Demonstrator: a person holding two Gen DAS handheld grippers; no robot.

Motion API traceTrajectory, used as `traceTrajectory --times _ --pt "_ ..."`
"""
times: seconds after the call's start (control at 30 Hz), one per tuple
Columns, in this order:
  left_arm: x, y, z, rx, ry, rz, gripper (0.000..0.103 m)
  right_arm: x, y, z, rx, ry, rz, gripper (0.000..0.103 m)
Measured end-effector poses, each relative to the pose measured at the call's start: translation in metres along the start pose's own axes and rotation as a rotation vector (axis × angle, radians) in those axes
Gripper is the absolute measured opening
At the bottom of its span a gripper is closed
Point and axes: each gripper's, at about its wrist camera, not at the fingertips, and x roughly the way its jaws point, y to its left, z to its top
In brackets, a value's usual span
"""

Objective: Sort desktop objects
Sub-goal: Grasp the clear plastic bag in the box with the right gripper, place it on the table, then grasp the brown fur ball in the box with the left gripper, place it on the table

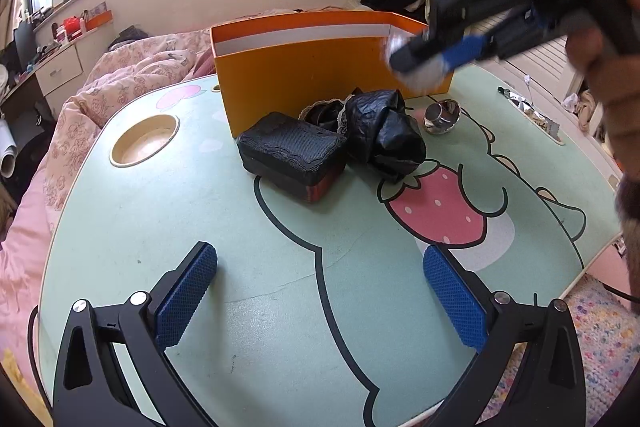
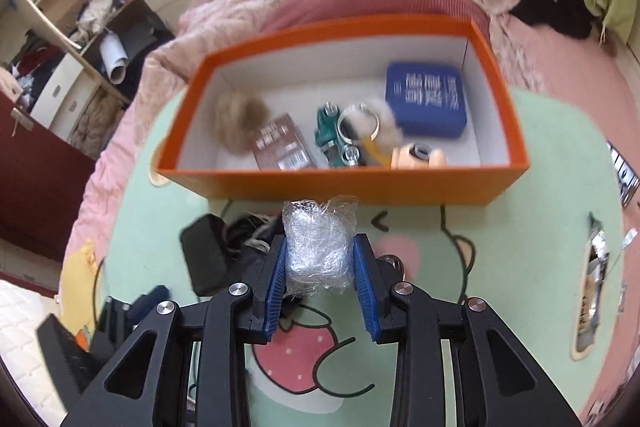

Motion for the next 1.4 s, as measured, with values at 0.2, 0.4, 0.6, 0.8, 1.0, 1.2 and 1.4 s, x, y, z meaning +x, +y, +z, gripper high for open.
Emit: traceTrajectory --times 0.2,0.4,0.6,0.8,1.0,1.2,1.4 --pt "0.000 0.000 0.000 0.000 0.000 0.001 0.103 -0.040 0.001 -0.019 -0.037 -0.195 -0.041 0.075" --pt "0.000 0.000 0.000 0.000 0.001 0.001 0.103 -0.051 -0.015 -0.073 -0.087 -0.277 -0.149 0.075" --pt "0.000 0.000 0.000 0.001 0.002 0.002 0.103 -0.014 -0.028 -0.111 -0.122 -0.209 -0.230 0.078" --pt "-0.001 0.001 -0.001 0.003 0.004 0.006 0.103 -0.009 -0.036 -0.115 -0.088 -0.263 -0.262 0.103" --pt "-0.001 -0.001 0.000 0.003 0.005 0.008 0.103 -0.011 -0.036 -0.114 -0.088 -0.268 -0.262 0.103" --pt "-0.001 -0.001 0.000 0.004 0.005 0.008 0.103 -0.010 -0.036 -0.115 -0.088 -0.269 -0.257 0.103" --pt "-0.001 0.000 0.000 0.004 0.005 0.008 0.103 -0.013 -0.040 -0.117 -0.078 -0.285 -0.232 0.103"
